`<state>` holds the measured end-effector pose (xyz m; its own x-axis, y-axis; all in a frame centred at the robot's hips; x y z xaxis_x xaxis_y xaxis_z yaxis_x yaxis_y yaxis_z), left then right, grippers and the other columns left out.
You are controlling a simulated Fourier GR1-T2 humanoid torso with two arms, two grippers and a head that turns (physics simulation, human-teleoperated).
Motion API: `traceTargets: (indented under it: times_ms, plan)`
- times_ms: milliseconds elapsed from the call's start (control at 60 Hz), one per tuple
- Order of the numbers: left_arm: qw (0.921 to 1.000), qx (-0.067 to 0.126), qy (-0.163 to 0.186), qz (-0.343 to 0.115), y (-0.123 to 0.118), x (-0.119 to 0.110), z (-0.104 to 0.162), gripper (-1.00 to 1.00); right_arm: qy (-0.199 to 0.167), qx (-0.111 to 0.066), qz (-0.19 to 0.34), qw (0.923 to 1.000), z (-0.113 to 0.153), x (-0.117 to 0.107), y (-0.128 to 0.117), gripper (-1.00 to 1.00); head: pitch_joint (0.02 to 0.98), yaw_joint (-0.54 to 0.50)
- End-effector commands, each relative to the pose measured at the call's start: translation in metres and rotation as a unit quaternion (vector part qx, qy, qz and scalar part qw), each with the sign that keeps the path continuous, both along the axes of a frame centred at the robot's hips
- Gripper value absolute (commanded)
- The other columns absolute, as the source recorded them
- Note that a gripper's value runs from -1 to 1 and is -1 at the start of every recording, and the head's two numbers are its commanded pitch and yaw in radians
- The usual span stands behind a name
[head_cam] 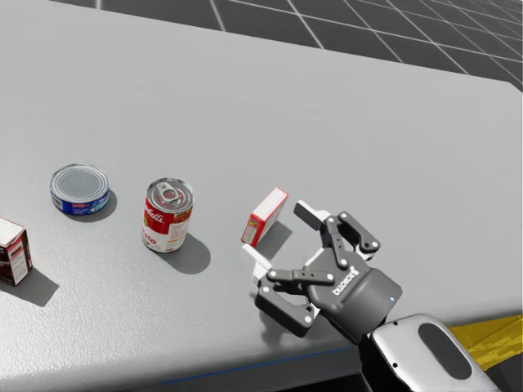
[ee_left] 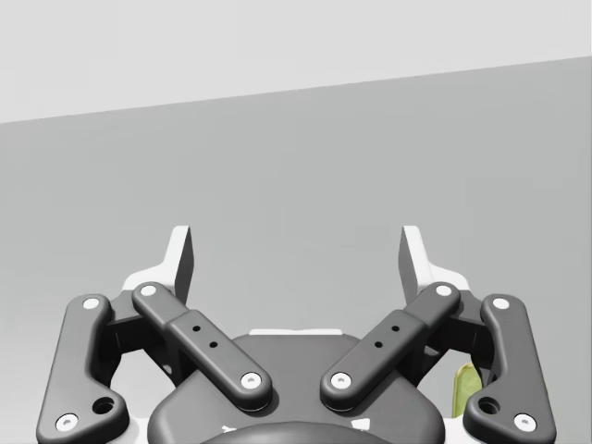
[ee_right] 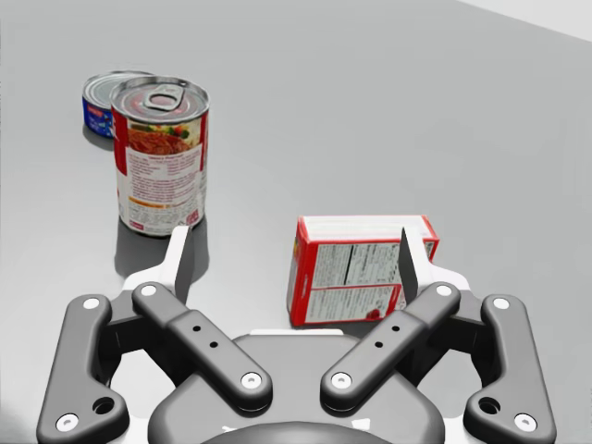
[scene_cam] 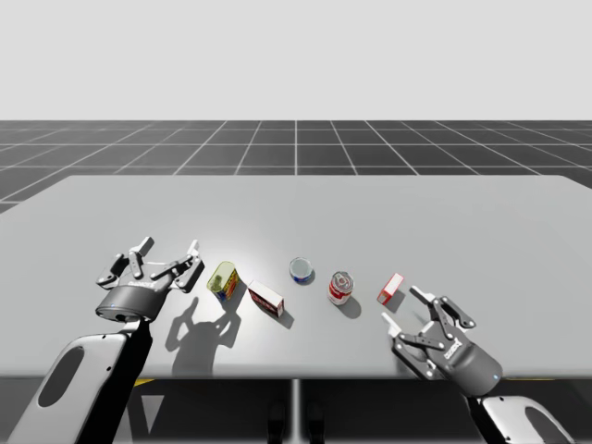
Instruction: Lift the gelatin box off the table.
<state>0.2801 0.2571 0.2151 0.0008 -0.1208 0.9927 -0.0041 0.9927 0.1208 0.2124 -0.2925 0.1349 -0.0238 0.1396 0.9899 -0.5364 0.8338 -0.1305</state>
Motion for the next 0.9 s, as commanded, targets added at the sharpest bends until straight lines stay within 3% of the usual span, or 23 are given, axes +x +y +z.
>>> traceTargets:
  times_ms: [17, 600, 767, 817, 833, 850, 867, 883, 900]
  plan:
    - [1.0000, 0.000, -0.001, 0.000, 0.000, 0.000, 0.000, -1.00, 0.002, -0.006, -0.017, 0.9998, -0.015, 0.017, -0.006, -1.00, 0.840, -0.40]
    - [1.0000, 0.002, -0.006, -0.002, 0.000, -0.001, 0.002, -1.00, 0.045, -0.027, -0.012, 0.9985, -0.032, 0.064, 0.000, -1.00, 0.841, -0.40]
    - [1.0000, 0.003, -0.006, -0.002, 0.000, -0.002, 0.001, -1.00, 0.051, -0.034, -0.010, 0.9981, -0.035, 0.066, 0.002, -1.00, 0.835, -0.40]
    - [1.0000, 0.004, -0.006, -0.002, -0.001, -0.002, 0.001, -1.00, 0.046, -0.045, -0.009, 0.9979, -0.037, 0.064, 0.001, -0.99, 0.825, -0.39]
    - [1.0000, 0.004, -0.006, -0.002, -0.001, -0.002, 0.001, -1.00, 0.045, -0.044, -0.018, 0.9979, -0.037, 0.063, 0.001, -0.69, 0.821, -0.39]
    - [1.0000, 0.004, -0.006, -0.003, -0.001, -0.002, 0.001, -1.00, 0.040, -0.048, -0.032, 0.9975, -0.038, 0.062, 0.001, 0.25, 0.809, -0.39]
    - [1.0000, 0.004, -0.006, -0.003, -0.001, -0.002, 0.001, -1.00, 0.043, -0.046, -0.029, 0.9976, -0.038, 0.062, 0.001, 0.48, 0.804, -0.39]
    - [1.0000, 0.004, -0.006, -0.003, -0.001, -0.002, 0.001, -1.00, 0.046, -0.046, -0.025, 0.9976, -0.038, 0.062, 0.001, 0.85, 0.798, -0.39]
    - [1.0000, 0.005, -0.006, -0.003, -0.001, -0.002, 0.001, -1.00, 0.049, -0.045, -0.020, 0.9976, -0.038, 0.062, 0.000, 0.95, 0.791, -0.39]
